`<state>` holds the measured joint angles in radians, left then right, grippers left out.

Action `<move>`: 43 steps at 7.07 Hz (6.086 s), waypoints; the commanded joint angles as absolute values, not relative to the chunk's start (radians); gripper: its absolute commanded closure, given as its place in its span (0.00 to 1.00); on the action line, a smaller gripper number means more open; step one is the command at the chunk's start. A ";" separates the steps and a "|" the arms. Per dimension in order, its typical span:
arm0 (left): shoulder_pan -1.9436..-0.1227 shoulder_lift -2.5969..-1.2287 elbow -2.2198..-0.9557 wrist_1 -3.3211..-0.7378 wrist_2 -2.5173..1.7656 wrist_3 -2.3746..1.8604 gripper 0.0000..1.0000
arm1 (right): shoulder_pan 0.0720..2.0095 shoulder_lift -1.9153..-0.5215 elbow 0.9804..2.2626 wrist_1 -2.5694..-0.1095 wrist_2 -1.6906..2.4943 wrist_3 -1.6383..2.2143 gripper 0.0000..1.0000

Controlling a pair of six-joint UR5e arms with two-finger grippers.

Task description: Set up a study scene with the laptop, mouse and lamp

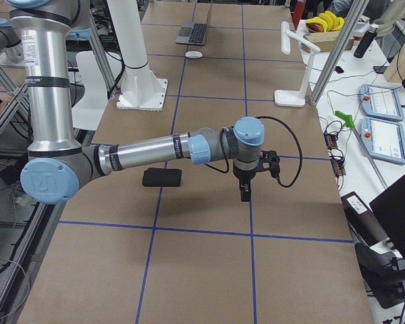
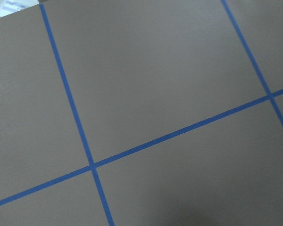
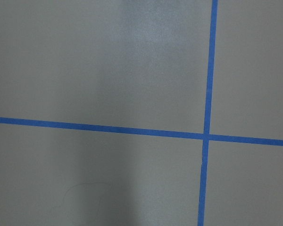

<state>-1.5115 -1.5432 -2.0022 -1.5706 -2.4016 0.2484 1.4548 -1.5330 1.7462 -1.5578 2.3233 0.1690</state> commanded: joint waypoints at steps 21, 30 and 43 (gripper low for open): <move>-1.307 -1.284 -2.014 -1.559 -2.404 0.776 0.00 | 1.413 -1.539 1.736 -1.557 2.321 0.178 0.00; -1.275 -1.272 -2.011 -1.557 -2.404 0.775 0.39 | 1.413 -1.539 1.738 -1.557 2.322 0.178 0.00; -1.272 -1.319 -2.000 -1.557 -2.398 0.854 0.70 | 1.410 -1.539 1.736 -1.557 2.322 0.178 0.00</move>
<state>-1.2719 -1.3160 -2.0031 -1.5570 -2.3990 0.8543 1.4097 -1.5386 1.7365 -1.5570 2.3224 0.1780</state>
